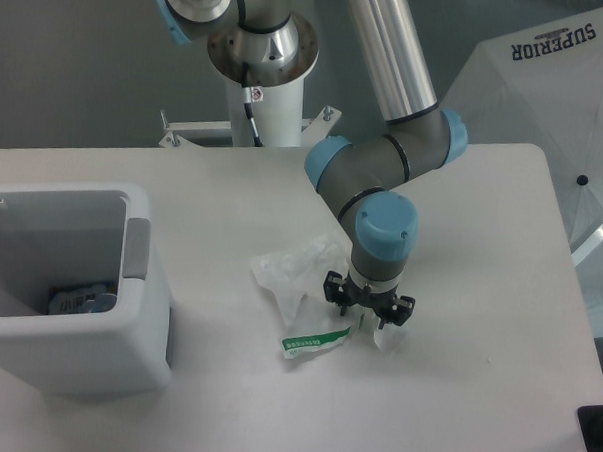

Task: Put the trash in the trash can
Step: 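Position the gripper over the bag's edge and close on it, then lift the gripped plastic bag up off the table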

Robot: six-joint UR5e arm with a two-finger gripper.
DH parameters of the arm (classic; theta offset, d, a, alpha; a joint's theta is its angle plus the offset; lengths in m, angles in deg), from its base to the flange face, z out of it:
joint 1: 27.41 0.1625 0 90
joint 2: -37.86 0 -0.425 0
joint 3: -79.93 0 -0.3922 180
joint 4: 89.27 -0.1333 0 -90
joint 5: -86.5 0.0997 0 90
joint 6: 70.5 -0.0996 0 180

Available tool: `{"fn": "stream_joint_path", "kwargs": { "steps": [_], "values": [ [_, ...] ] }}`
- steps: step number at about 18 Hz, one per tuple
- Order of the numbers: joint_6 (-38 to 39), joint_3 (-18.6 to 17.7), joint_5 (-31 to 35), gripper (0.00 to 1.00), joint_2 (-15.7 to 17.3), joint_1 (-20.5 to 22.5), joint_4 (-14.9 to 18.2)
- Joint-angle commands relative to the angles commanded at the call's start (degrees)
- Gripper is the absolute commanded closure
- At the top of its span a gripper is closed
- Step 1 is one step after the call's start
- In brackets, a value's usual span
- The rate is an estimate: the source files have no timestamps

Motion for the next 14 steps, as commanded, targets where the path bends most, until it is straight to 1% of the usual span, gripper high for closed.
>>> {"fn": "stream_joint_path", "kwargs": {
  "steps": [2, 3, 4, 6, 9, 14],
  "values": [
    [0.00, -0.18, -0.17, 0.79, 0.00, -0.09, 0.00],
    [0.00, -0.18, -0.26, 0.81, 0.09, -0.09, 0.00],
    [0.00, -0.18, -0.35, 0.87, 0.09, -0.17, 0.00],
    [0.00, -0.18, -0.35, 0.95, 0.26, -0.18, 0.09],
    [0.00, -0.18, -0.35, 1.00, 0.35, -0.18, 0.35],
    [0.17, -0.44, -0.44, 1.00, 1.31, -0.18, 0.62]
  ]
}}
